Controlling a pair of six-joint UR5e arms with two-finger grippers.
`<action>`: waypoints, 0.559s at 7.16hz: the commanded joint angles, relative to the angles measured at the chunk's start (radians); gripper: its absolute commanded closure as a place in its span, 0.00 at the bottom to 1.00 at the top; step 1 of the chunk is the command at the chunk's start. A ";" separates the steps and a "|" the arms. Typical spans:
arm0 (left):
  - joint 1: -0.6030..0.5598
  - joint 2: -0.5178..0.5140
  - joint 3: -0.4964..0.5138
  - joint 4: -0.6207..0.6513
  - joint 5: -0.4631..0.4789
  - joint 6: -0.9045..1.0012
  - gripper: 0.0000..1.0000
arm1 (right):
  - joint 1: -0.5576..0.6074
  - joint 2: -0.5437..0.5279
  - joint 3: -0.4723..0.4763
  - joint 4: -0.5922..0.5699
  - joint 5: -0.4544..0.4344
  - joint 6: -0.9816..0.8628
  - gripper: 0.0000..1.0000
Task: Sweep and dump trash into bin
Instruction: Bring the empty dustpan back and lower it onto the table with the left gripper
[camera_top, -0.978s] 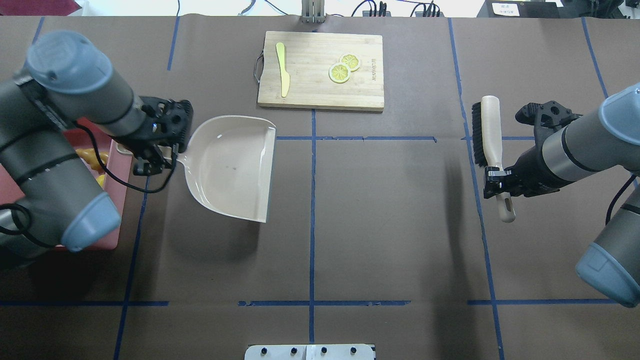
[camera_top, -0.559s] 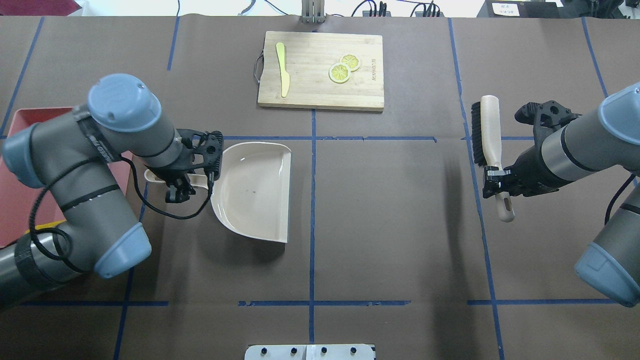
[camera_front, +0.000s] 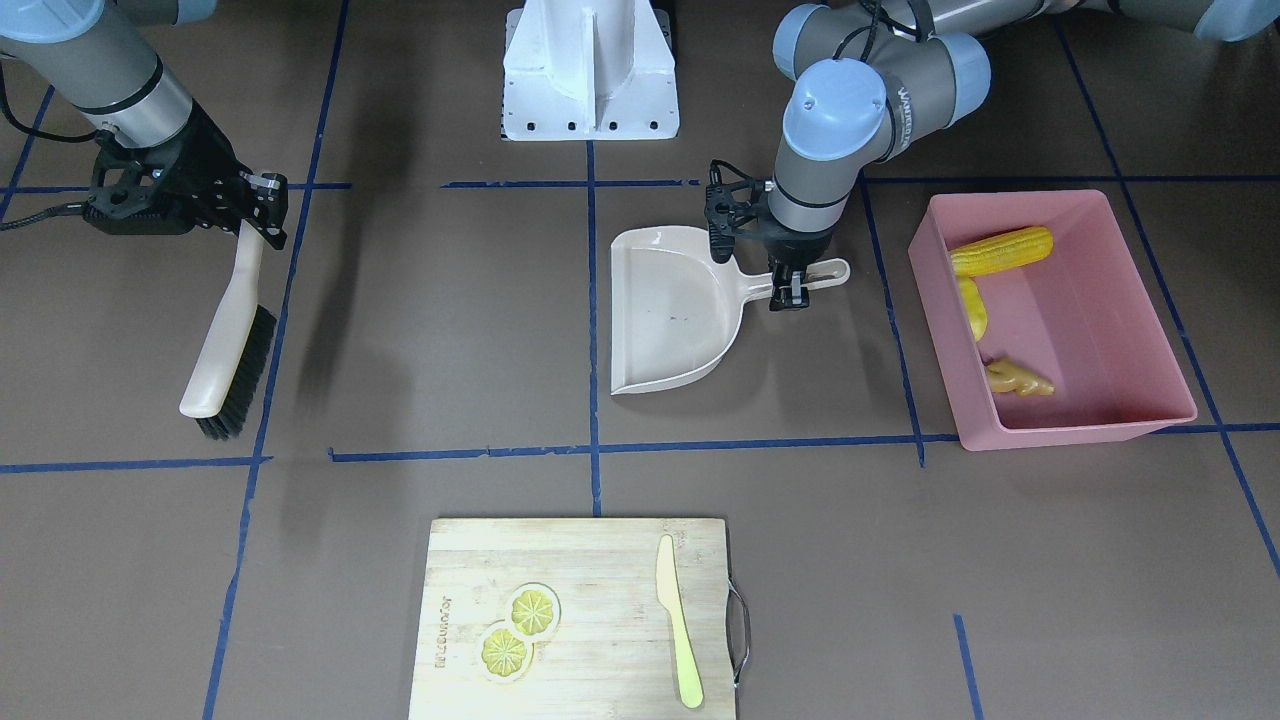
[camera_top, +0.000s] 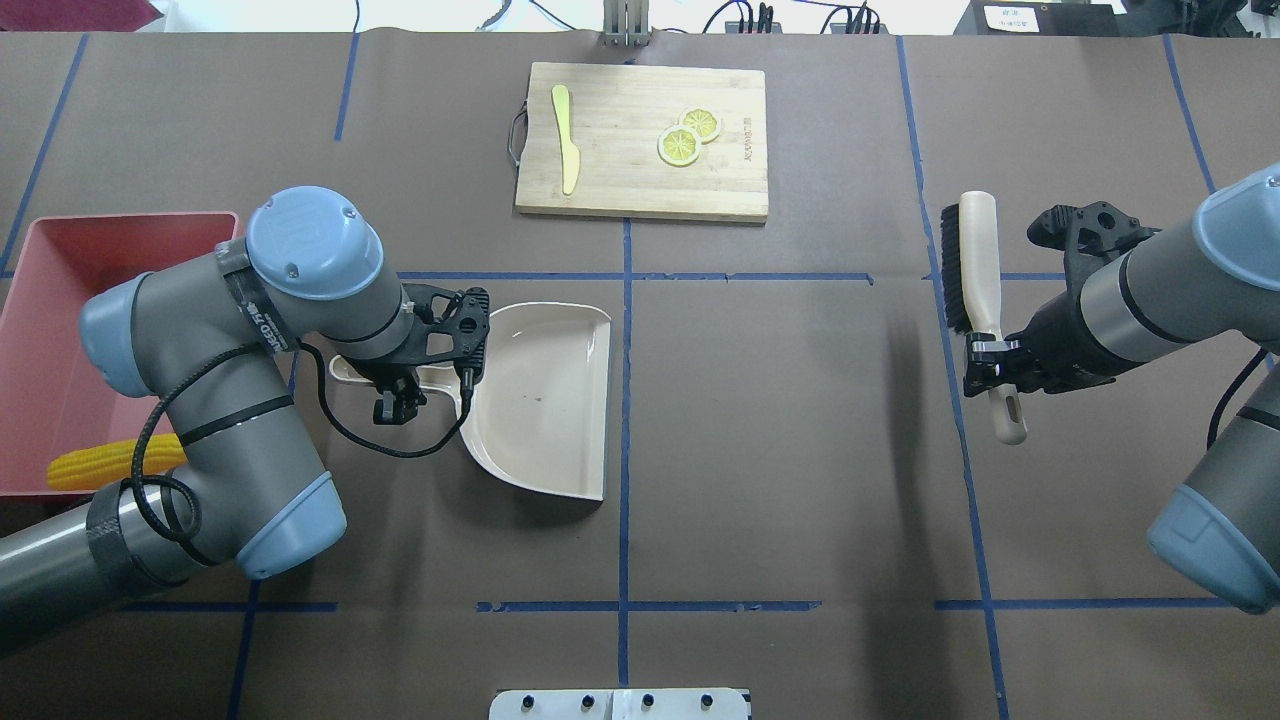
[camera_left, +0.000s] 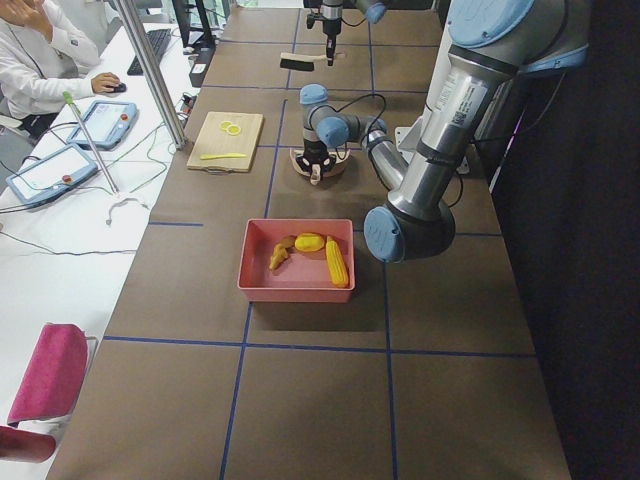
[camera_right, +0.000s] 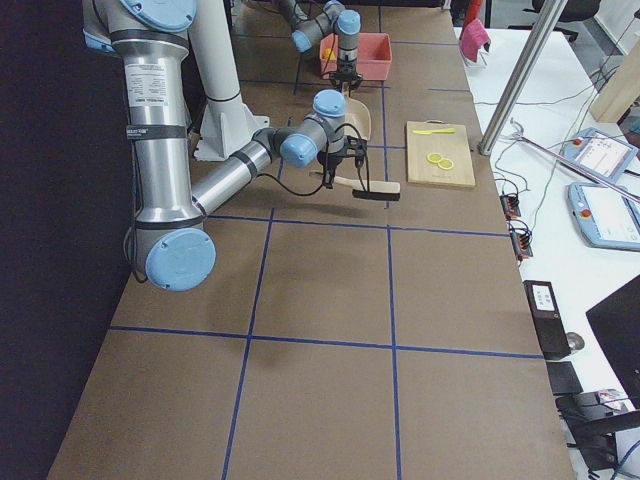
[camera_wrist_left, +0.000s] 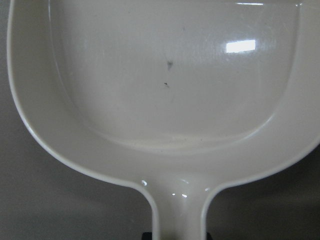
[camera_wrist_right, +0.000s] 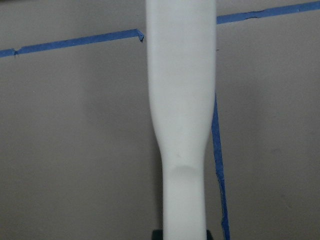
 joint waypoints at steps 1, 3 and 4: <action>0.005 0.002 -0.004 -0.006 0.023 -0.002 0.62 | -0.001 -0.001 -0.004 0.000 -0.001 0.000 0.99; 0.007 0.008 -0.007 -0.012 0.052 0.007 0.00 | -0.002 0.002 -0.004 0.000 -0.001 0.001 0.99; 0.007 0.008 -0.009 -0.011 0.052 0.007 0.00 | -0.002 0.002 -0.004 0.000 -0.001 0.001 0.99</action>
